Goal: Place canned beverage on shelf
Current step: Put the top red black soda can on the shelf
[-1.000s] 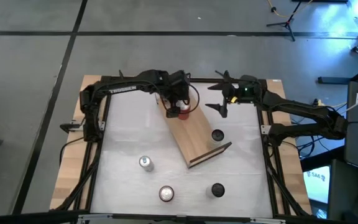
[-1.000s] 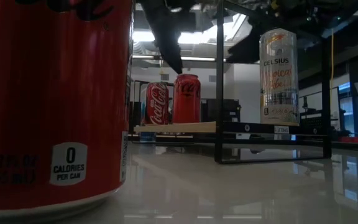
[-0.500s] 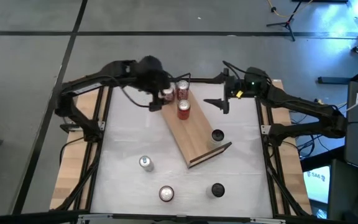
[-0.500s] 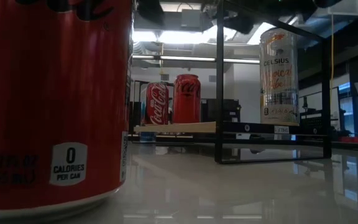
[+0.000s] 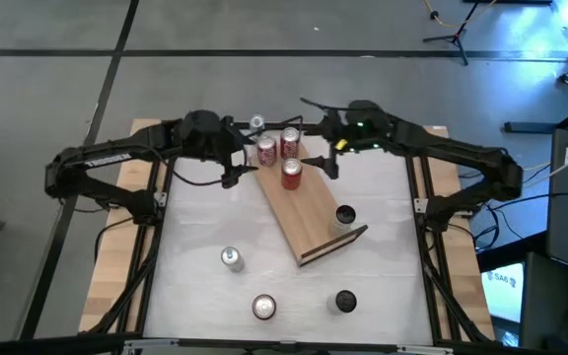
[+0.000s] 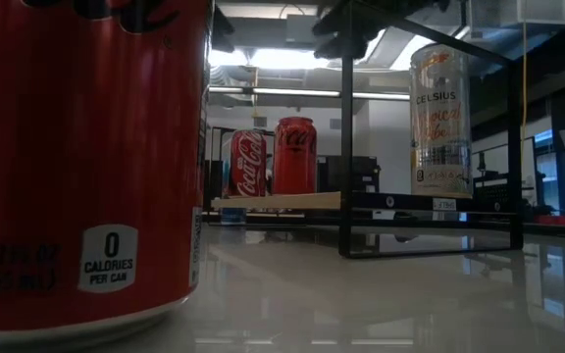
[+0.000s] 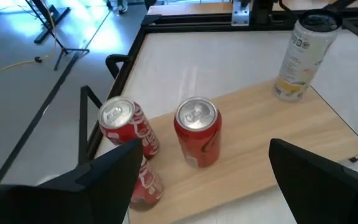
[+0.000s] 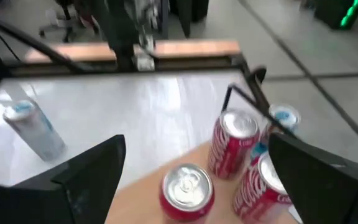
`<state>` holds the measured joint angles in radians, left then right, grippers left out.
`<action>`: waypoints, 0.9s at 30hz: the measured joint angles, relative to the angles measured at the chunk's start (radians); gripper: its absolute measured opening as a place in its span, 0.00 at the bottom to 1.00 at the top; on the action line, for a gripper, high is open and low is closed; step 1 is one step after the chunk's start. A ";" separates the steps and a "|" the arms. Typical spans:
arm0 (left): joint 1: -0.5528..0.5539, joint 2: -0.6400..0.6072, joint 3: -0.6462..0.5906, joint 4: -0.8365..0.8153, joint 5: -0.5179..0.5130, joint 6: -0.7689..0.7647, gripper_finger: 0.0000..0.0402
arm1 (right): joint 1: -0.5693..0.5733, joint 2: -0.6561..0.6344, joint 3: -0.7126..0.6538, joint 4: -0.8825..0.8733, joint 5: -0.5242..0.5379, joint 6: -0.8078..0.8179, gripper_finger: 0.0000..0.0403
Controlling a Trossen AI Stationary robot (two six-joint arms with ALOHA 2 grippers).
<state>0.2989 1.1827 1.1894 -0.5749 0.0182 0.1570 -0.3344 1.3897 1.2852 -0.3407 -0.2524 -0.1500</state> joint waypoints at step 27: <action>-0.005 -0.039 -0.257 0.234 0.001 -0.072 0.84 | 0.050 0.317 0.064 -0.052 0.080 -0.042 0.97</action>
<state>0.2935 1.1435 0.9321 -0.3412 0.0196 0.0849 -0.2846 1.7065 1.3487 -0.3931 -0.1723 -0.1921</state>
